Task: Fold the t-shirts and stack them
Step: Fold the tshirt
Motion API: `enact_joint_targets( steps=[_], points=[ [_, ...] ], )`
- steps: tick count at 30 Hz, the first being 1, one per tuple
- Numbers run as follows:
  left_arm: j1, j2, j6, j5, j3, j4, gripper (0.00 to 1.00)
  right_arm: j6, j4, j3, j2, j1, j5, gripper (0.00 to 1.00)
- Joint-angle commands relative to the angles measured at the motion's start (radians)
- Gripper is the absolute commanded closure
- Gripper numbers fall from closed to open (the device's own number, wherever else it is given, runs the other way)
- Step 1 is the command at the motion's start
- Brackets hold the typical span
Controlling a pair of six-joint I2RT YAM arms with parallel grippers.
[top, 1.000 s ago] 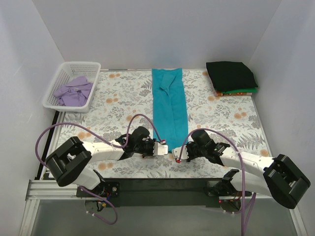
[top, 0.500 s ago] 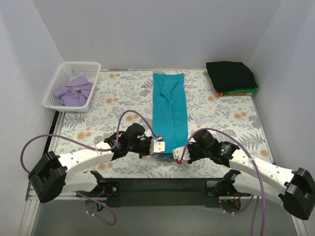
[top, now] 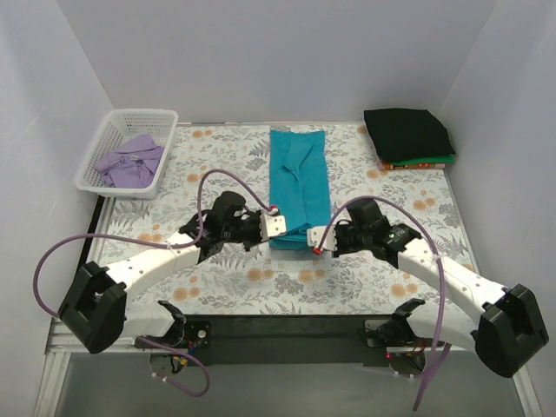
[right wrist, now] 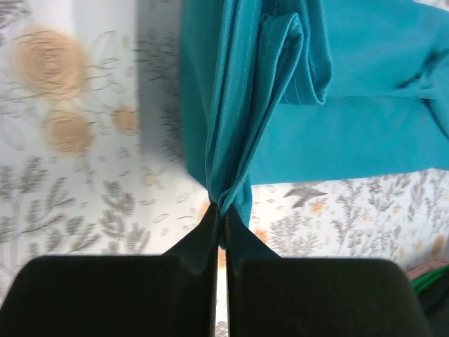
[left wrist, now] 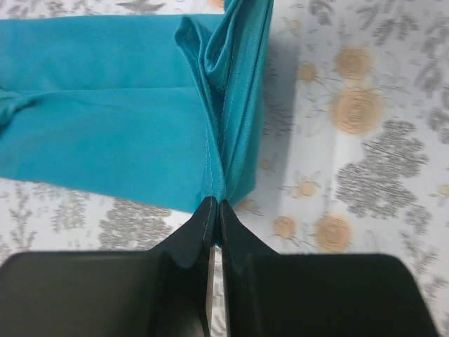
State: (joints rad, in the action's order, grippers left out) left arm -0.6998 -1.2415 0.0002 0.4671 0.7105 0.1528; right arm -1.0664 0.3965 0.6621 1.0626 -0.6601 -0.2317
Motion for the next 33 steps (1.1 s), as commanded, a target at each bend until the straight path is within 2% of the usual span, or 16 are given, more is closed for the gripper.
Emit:
enact_joint_targets(
  steps=[1,7,12,20,24,33],
  points=[
    [0.077,-0.077,0.107,0.031,0.089,-0.099,1.0,-0.101,-0.054,0.117,0.118,0.088,-0.063,0.99],
    [0.17,-0.303,0.17,0.054,0.237,-0.205,1.0,-0.165,-0.128,0.283,0.354,0.178,-0.106,0.99],
    [0.233,-0.467,0.23,0.093,0.354,-0.202,1.0,-0.214,-0.134,0.425,0.514,0.263,-0.135,0.99],
    [0.295,-0.68,0.27,0.105,0.526,-0.234,1.0,-0.234,-0.143,0.62,0.741,0.312,-0.152,0.99],
    [0.313,-0.753,0.268,0.107,0.616,-0.239,1.0,-0.23,-0.16,0.688,0.809,0.323,-0.15,0.99],
    [0.322,-0.826,0.276,0.096,0.653,-0.272,1.0,-0.234,-0.186,0.755,0.907,0.335,-0.132,0.99]
  ],
)
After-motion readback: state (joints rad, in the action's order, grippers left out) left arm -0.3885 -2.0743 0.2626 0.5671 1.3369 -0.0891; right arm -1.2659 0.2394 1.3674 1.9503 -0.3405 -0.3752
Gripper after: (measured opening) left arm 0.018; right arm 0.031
